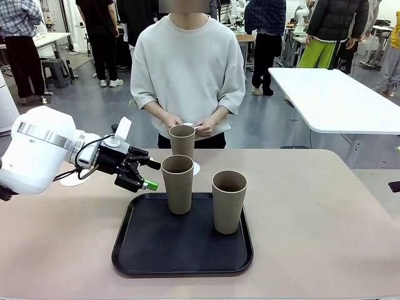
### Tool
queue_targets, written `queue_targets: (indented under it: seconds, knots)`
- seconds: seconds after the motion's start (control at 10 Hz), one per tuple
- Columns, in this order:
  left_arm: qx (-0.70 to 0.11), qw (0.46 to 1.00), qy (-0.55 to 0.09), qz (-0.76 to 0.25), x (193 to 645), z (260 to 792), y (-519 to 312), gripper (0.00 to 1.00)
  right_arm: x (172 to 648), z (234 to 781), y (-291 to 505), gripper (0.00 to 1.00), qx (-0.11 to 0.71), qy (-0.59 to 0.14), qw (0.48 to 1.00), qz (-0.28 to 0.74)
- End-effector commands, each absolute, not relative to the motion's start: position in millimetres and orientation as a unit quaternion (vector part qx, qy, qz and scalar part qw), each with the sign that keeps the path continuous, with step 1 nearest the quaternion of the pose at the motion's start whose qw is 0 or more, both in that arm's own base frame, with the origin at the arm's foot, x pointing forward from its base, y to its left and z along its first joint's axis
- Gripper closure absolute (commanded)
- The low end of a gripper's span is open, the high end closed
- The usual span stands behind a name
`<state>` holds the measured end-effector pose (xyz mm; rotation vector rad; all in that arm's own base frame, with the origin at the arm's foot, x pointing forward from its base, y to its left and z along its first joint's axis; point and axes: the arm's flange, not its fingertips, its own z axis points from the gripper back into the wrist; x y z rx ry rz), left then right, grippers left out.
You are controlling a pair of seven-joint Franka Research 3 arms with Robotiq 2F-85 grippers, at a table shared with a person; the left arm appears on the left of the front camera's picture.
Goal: Place coasters on the table and set cups on them.
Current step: Take one Reusable plastic cup from the Flat Tray and place it on a coaster set by the human.
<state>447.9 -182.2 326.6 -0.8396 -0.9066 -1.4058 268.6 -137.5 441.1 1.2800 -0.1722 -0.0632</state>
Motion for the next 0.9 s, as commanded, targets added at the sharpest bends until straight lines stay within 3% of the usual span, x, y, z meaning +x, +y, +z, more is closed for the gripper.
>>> queue_targets:
  seconds: [0.0,0.8]
  knots:
    - [-0.4,0.562,-0.415,-0.593,451,309,-166,0.0,269,441,-138,0.0,0.6,-0.082,0.796,-0.03]
    - [-0.468,0.519,-0.465,-0.543,451,260,-175,0.0,269,441,-138,0.0,0.6,-0.082,0.796,-0.03]
